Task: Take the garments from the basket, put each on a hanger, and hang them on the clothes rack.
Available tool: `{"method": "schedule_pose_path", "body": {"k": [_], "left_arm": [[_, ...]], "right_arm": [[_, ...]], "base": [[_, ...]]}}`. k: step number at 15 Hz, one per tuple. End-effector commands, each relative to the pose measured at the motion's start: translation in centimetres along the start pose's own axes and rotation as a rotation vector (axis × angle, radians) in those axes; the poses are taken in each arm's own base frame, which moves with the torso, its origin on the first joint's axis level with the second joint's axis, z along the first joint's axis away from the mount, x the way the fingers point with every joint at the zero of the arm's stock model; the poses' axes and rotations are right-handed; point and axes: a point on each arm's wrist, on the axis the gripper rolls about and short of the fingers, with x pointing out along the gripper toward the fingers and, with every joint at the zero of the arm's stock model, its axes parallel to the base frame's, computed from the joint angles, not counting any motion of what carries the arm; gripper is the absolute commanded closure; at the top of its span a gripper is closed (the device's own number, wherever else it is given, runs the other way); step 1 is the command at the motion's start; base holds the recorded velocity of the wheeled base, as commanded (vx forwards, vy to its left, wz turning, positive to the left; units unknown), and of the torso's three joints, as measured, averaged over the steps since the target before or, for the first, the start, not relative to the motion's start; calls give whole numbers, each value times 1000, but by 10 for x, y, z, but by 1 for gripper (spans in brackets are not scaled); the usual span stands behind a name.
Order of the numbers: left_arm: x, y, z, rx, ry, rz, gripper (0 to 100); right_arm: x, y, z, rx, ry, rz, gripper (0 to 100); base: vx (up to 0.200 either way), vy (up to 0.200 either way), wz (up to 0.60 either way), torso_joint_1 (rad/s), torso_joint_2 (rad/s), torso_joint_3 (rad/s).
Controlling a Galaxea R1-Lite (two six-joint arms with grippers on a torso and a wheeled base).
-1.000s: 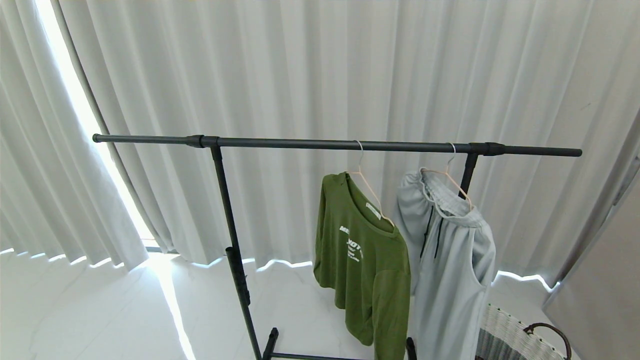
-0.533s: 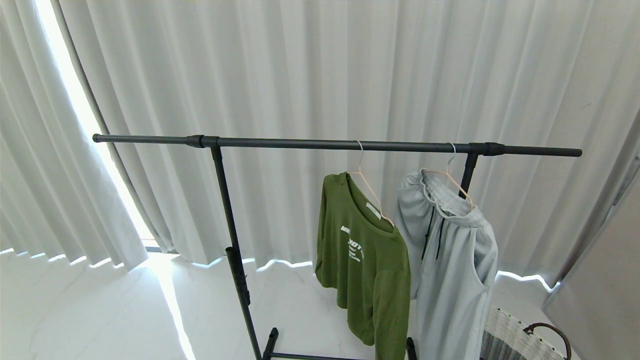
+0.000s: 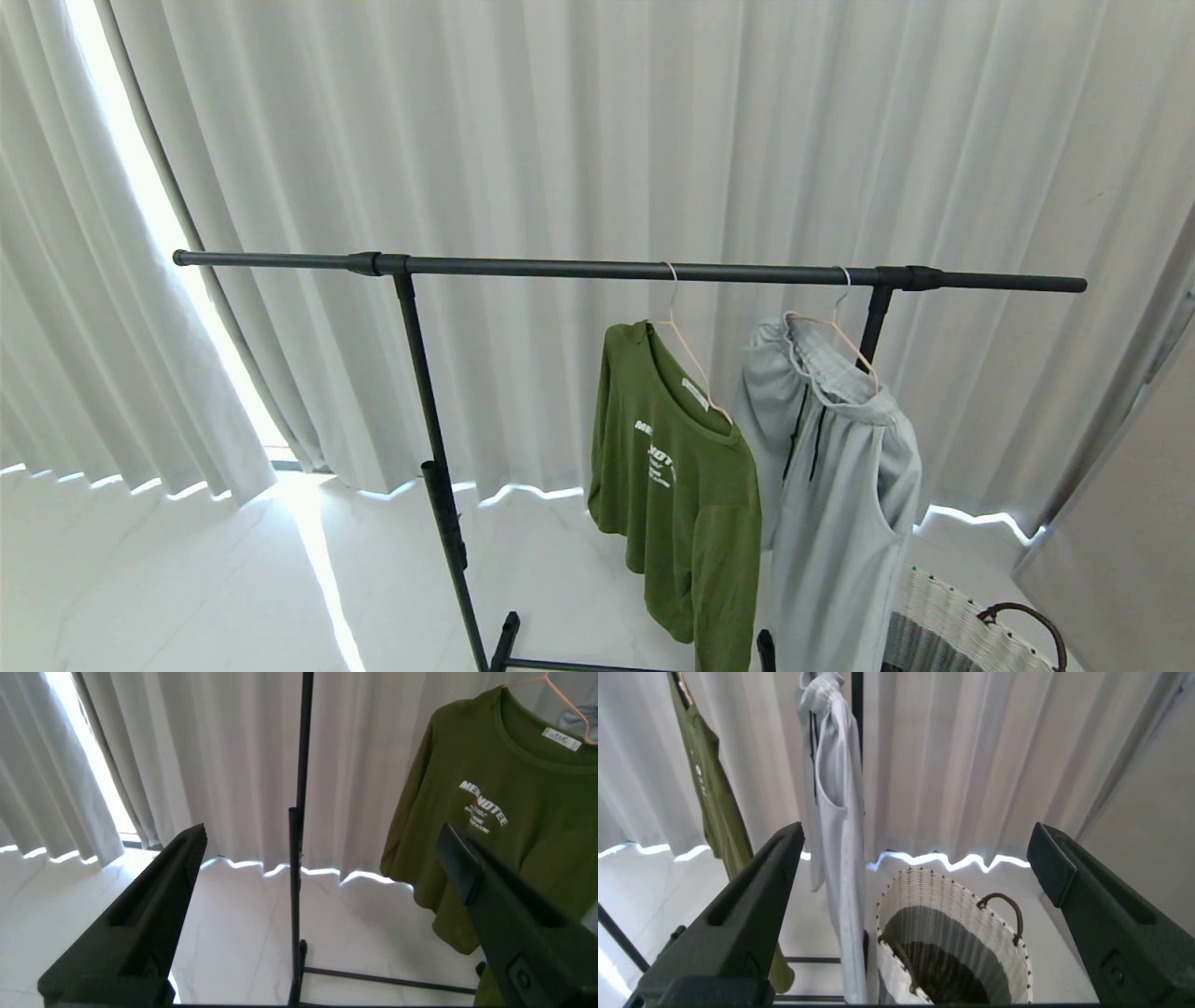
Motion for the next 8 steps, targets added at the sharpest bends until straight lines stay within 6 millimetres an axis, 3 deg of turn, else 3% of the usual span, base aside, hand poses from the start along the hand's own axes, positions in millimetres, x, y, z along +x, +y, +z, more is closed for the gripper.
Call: {"method": "schedule_pose_path", "body": {"k": [1,8], "left_arm": [[0,0,0,0,-1,0,0],[0,0,0,0,-1,0,0]], "right_arm": [[0,0,0,-1,-2,0,0],[0,0,0,-1,-2,0,0]], "base": [[0,0,0,0,0,0],[0,0,0,0,0,0]]}}
